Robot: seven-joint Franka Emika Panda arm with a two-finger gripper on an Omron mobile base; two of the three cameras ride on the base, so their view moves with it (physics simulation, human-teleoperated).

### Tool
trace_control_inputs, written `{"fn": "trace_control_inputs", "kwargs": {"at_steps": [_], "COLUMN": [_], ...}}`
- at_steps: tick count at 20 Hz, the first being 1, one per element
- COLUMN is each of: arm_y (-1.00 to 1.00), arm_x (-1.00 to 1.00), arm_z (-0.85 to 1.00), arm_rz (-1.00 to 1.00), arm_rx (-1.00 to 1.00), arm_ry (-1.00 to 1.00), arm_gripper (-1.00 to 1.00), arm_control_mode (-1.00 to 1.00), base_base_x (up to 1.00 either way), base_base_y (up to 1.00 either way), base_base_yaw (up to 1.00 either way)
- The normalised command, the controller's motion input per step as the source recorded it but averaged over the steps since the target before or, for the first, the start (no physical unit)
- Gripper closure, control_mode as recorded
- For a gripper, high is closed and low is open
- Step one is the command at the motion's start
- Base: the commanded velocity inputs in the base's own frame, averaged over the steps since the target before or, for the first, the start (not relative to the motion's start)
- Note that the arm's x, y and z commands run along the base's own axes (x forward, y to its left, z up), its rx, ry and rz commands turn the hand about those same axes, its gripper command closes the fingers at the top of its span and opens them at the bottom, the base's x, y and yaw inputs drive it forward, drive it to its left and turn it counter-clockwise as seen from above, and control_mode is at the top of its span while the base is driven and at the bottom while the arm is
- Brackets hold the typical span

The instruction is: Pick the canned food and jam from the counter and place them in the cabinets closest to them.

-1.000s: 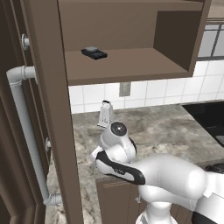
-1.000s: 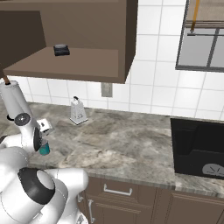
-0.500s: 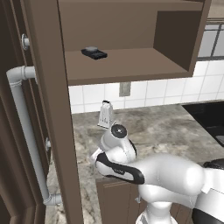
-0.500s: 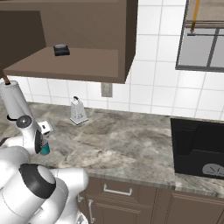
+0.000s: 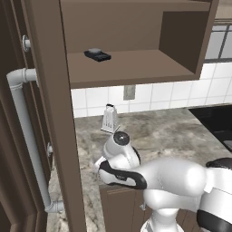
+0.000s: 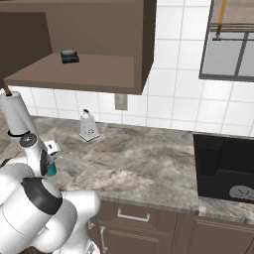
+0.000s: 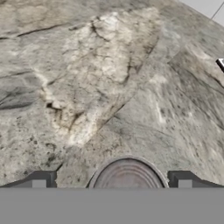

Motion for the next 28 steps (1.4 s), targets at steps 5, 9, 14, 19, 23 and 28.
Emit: {"fn": "trace_control_inputs", "kwargs": {"at_steps": [5, 9, 14, 19, 23, 28], "arm_y": [0.00, 0.00, 0.00, 0.00, 0.00, 0.00], "arm_x": [0.00, 0.00, 0.00, 0.00, 0.00, 0.00], "arm_z": [-0.31, -0.14, 0.00, 0.00, 0.00, 0.13], "arm_rz": [0.00, 0.00, 0.00, 0.00, 0.00, -0.01], "arm_rx": [-0.02, -0.01, 0.00, 0.00, 0.00, 0.02], "arm_ry": [0.03, 0.00, 0.01, 0.00, 0.00, 0.00], "arm_gripper": [-1.00, -1.00, 1.00, 1.00, 1.00, 1.00], "arm_control_mode": [-1.00, -1.00, -1.00, -1.00, -1.00, -1.00], "base_base_x": [0.00, 0.00, 0.00, 0.00, 0.00, 0.00], "base_base_y": [0.00, 0.00, 0.00, 0.00, 0.00, 0.00], "base_base_yaw": [0.00, 0.00, 0.00, 0.00, 0.00, 0.00]}}
